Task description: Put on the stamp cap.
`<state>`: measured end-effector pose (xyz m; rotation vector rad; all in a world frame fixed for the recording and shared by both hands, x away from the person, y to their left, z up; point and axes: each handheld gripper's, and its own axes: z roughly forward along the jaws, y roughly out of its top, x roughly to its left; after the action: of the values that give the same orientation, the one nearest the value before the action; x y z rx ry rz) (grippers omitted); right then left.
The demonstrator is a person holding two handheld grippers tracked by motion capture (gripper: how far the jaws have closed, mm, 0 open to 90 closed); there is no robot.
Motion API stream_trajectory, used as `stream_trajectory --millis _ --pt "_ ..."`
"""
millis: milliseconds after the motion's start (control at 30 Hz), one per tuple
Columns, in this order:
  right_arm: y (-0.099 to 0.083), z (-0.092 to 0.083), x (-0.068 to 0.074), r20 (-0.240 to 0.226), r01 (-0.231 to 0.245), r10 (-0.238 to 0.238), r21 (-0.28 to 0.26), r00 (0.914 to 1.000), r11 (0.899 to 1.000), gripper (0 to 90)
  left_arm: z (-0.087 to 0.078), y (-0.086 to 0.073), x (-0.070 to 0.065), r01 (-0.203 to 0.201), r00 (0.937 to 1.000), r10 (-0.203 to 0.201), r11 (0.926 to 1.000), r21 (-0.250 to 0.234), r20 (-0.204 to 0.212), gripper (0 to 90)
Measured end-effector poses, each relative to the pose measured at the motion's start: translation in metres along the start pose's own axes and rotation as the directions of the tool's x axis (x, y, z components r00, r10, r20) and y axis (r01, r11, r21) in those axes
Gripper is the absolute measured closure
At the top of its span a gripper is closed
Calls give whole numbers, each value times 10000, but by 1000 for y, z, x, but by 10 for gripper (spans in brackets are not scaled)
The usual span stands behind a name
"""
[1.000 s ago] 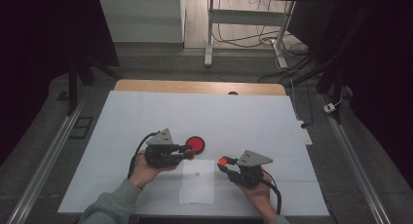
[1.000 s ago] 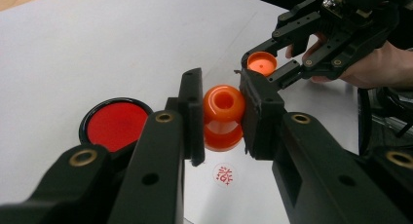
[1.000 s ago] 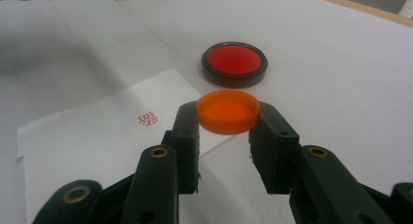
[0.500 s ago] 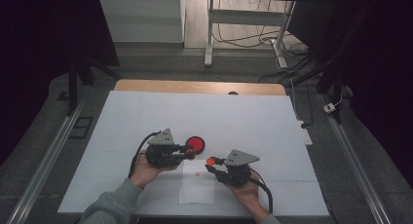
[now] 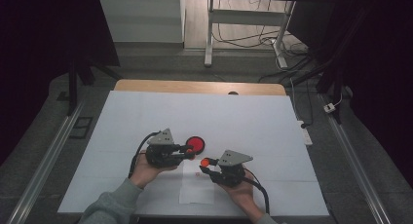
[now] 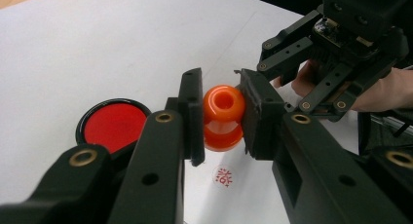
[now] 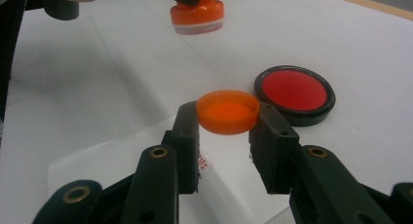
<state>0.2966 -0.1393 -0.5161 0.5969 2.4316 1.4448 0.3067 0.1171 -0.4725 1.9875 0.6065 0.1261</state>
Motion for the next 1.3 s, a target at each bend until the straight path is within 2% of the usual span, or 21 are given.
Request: stream_trajectory --millis 800,1300 --pt "5 1 1 -28 104 -105 -132 9999 9999 645 7 -1 -3 -65 9999 63 9998 174 118 721" --pt "5 2 2 -40 136 -137 -104 9999 9999 644 12 2 -7 -183 9996 182 9998 34 207 721"
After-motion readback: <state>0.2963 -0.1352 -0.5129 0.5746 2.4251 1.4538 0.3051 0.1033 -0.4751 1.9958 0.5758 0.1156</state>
